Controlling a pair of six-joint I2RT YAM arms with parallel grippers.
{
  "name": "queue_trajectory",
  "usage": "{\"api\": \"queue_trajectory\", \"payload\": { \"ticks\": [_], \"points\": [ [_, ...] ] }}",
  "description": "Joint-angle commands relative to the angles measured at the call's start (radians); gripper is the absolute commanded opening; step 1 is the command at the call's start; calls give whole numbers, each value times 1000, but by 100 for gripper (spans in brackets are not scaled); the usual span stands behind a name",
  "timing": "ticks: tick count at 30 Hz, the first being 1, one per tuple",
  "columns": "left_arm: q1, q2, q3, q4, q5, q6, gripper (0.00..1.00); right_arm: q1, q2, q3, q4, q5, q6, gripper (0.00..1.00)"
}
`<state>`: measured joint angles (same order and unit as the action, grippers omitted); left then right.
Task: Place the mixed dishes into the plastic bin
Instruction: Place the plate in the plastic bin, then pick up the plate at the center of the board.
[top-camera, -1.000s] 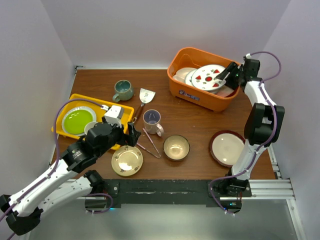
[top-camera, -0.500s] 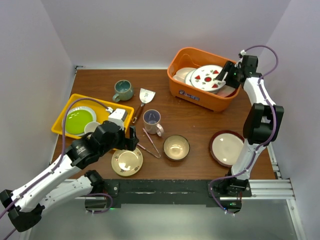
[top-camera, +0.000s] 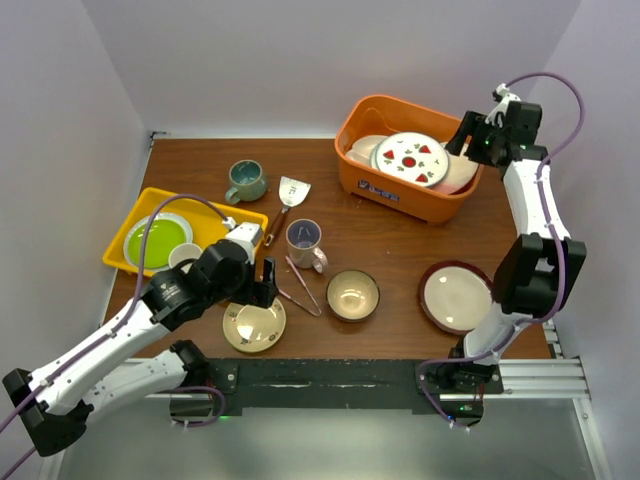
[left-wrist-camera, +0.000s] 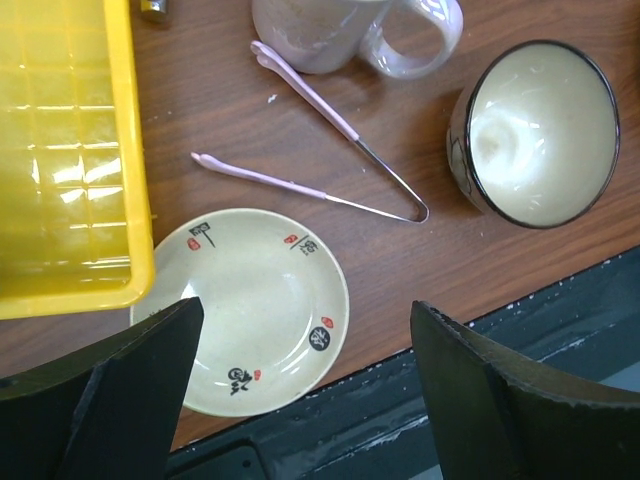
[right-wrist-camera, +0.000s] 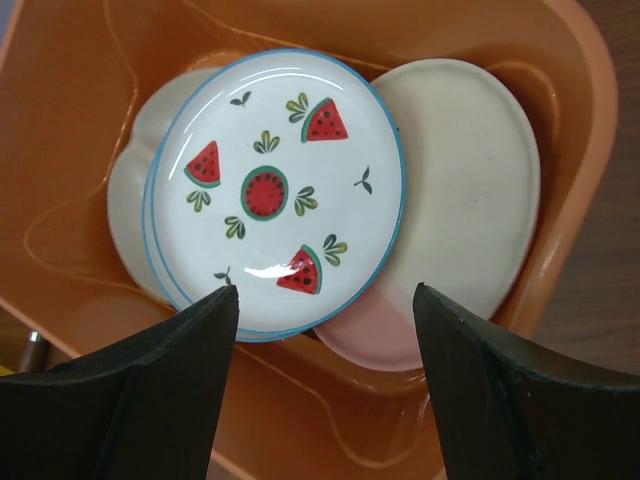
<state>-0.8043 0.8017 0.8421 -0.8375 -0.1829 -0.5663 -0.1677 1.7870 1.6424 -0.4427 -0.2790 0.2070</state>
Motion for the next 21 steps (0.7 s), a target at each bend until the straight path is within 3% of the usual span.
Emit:
{"api": "queue_trajectory", "payload": {
  "ticks": [1, 5, 13, 18, 21],
  "points": [
    [5, 22, 3, 9, 62, -17, 88, 0, -90, -41, 10, -32, -70, 75],
    [5, 39, -1, 34, 86, -7, 86, 0, -159, -84, -11, -90, -162, 75],
    [4, 36, -20, 219, 169, 22, 86, 0, -357, -182, -161, -440, -486, 76],
    [4, 54, -67, 433, 239, -3, 86, 0, -477, -233, -339, -592, -716, 79],
    [4, 65, -100, 553, 285, -10, 85, 0, -505, -240, -516, -640, -934, 82]
  ]
}}
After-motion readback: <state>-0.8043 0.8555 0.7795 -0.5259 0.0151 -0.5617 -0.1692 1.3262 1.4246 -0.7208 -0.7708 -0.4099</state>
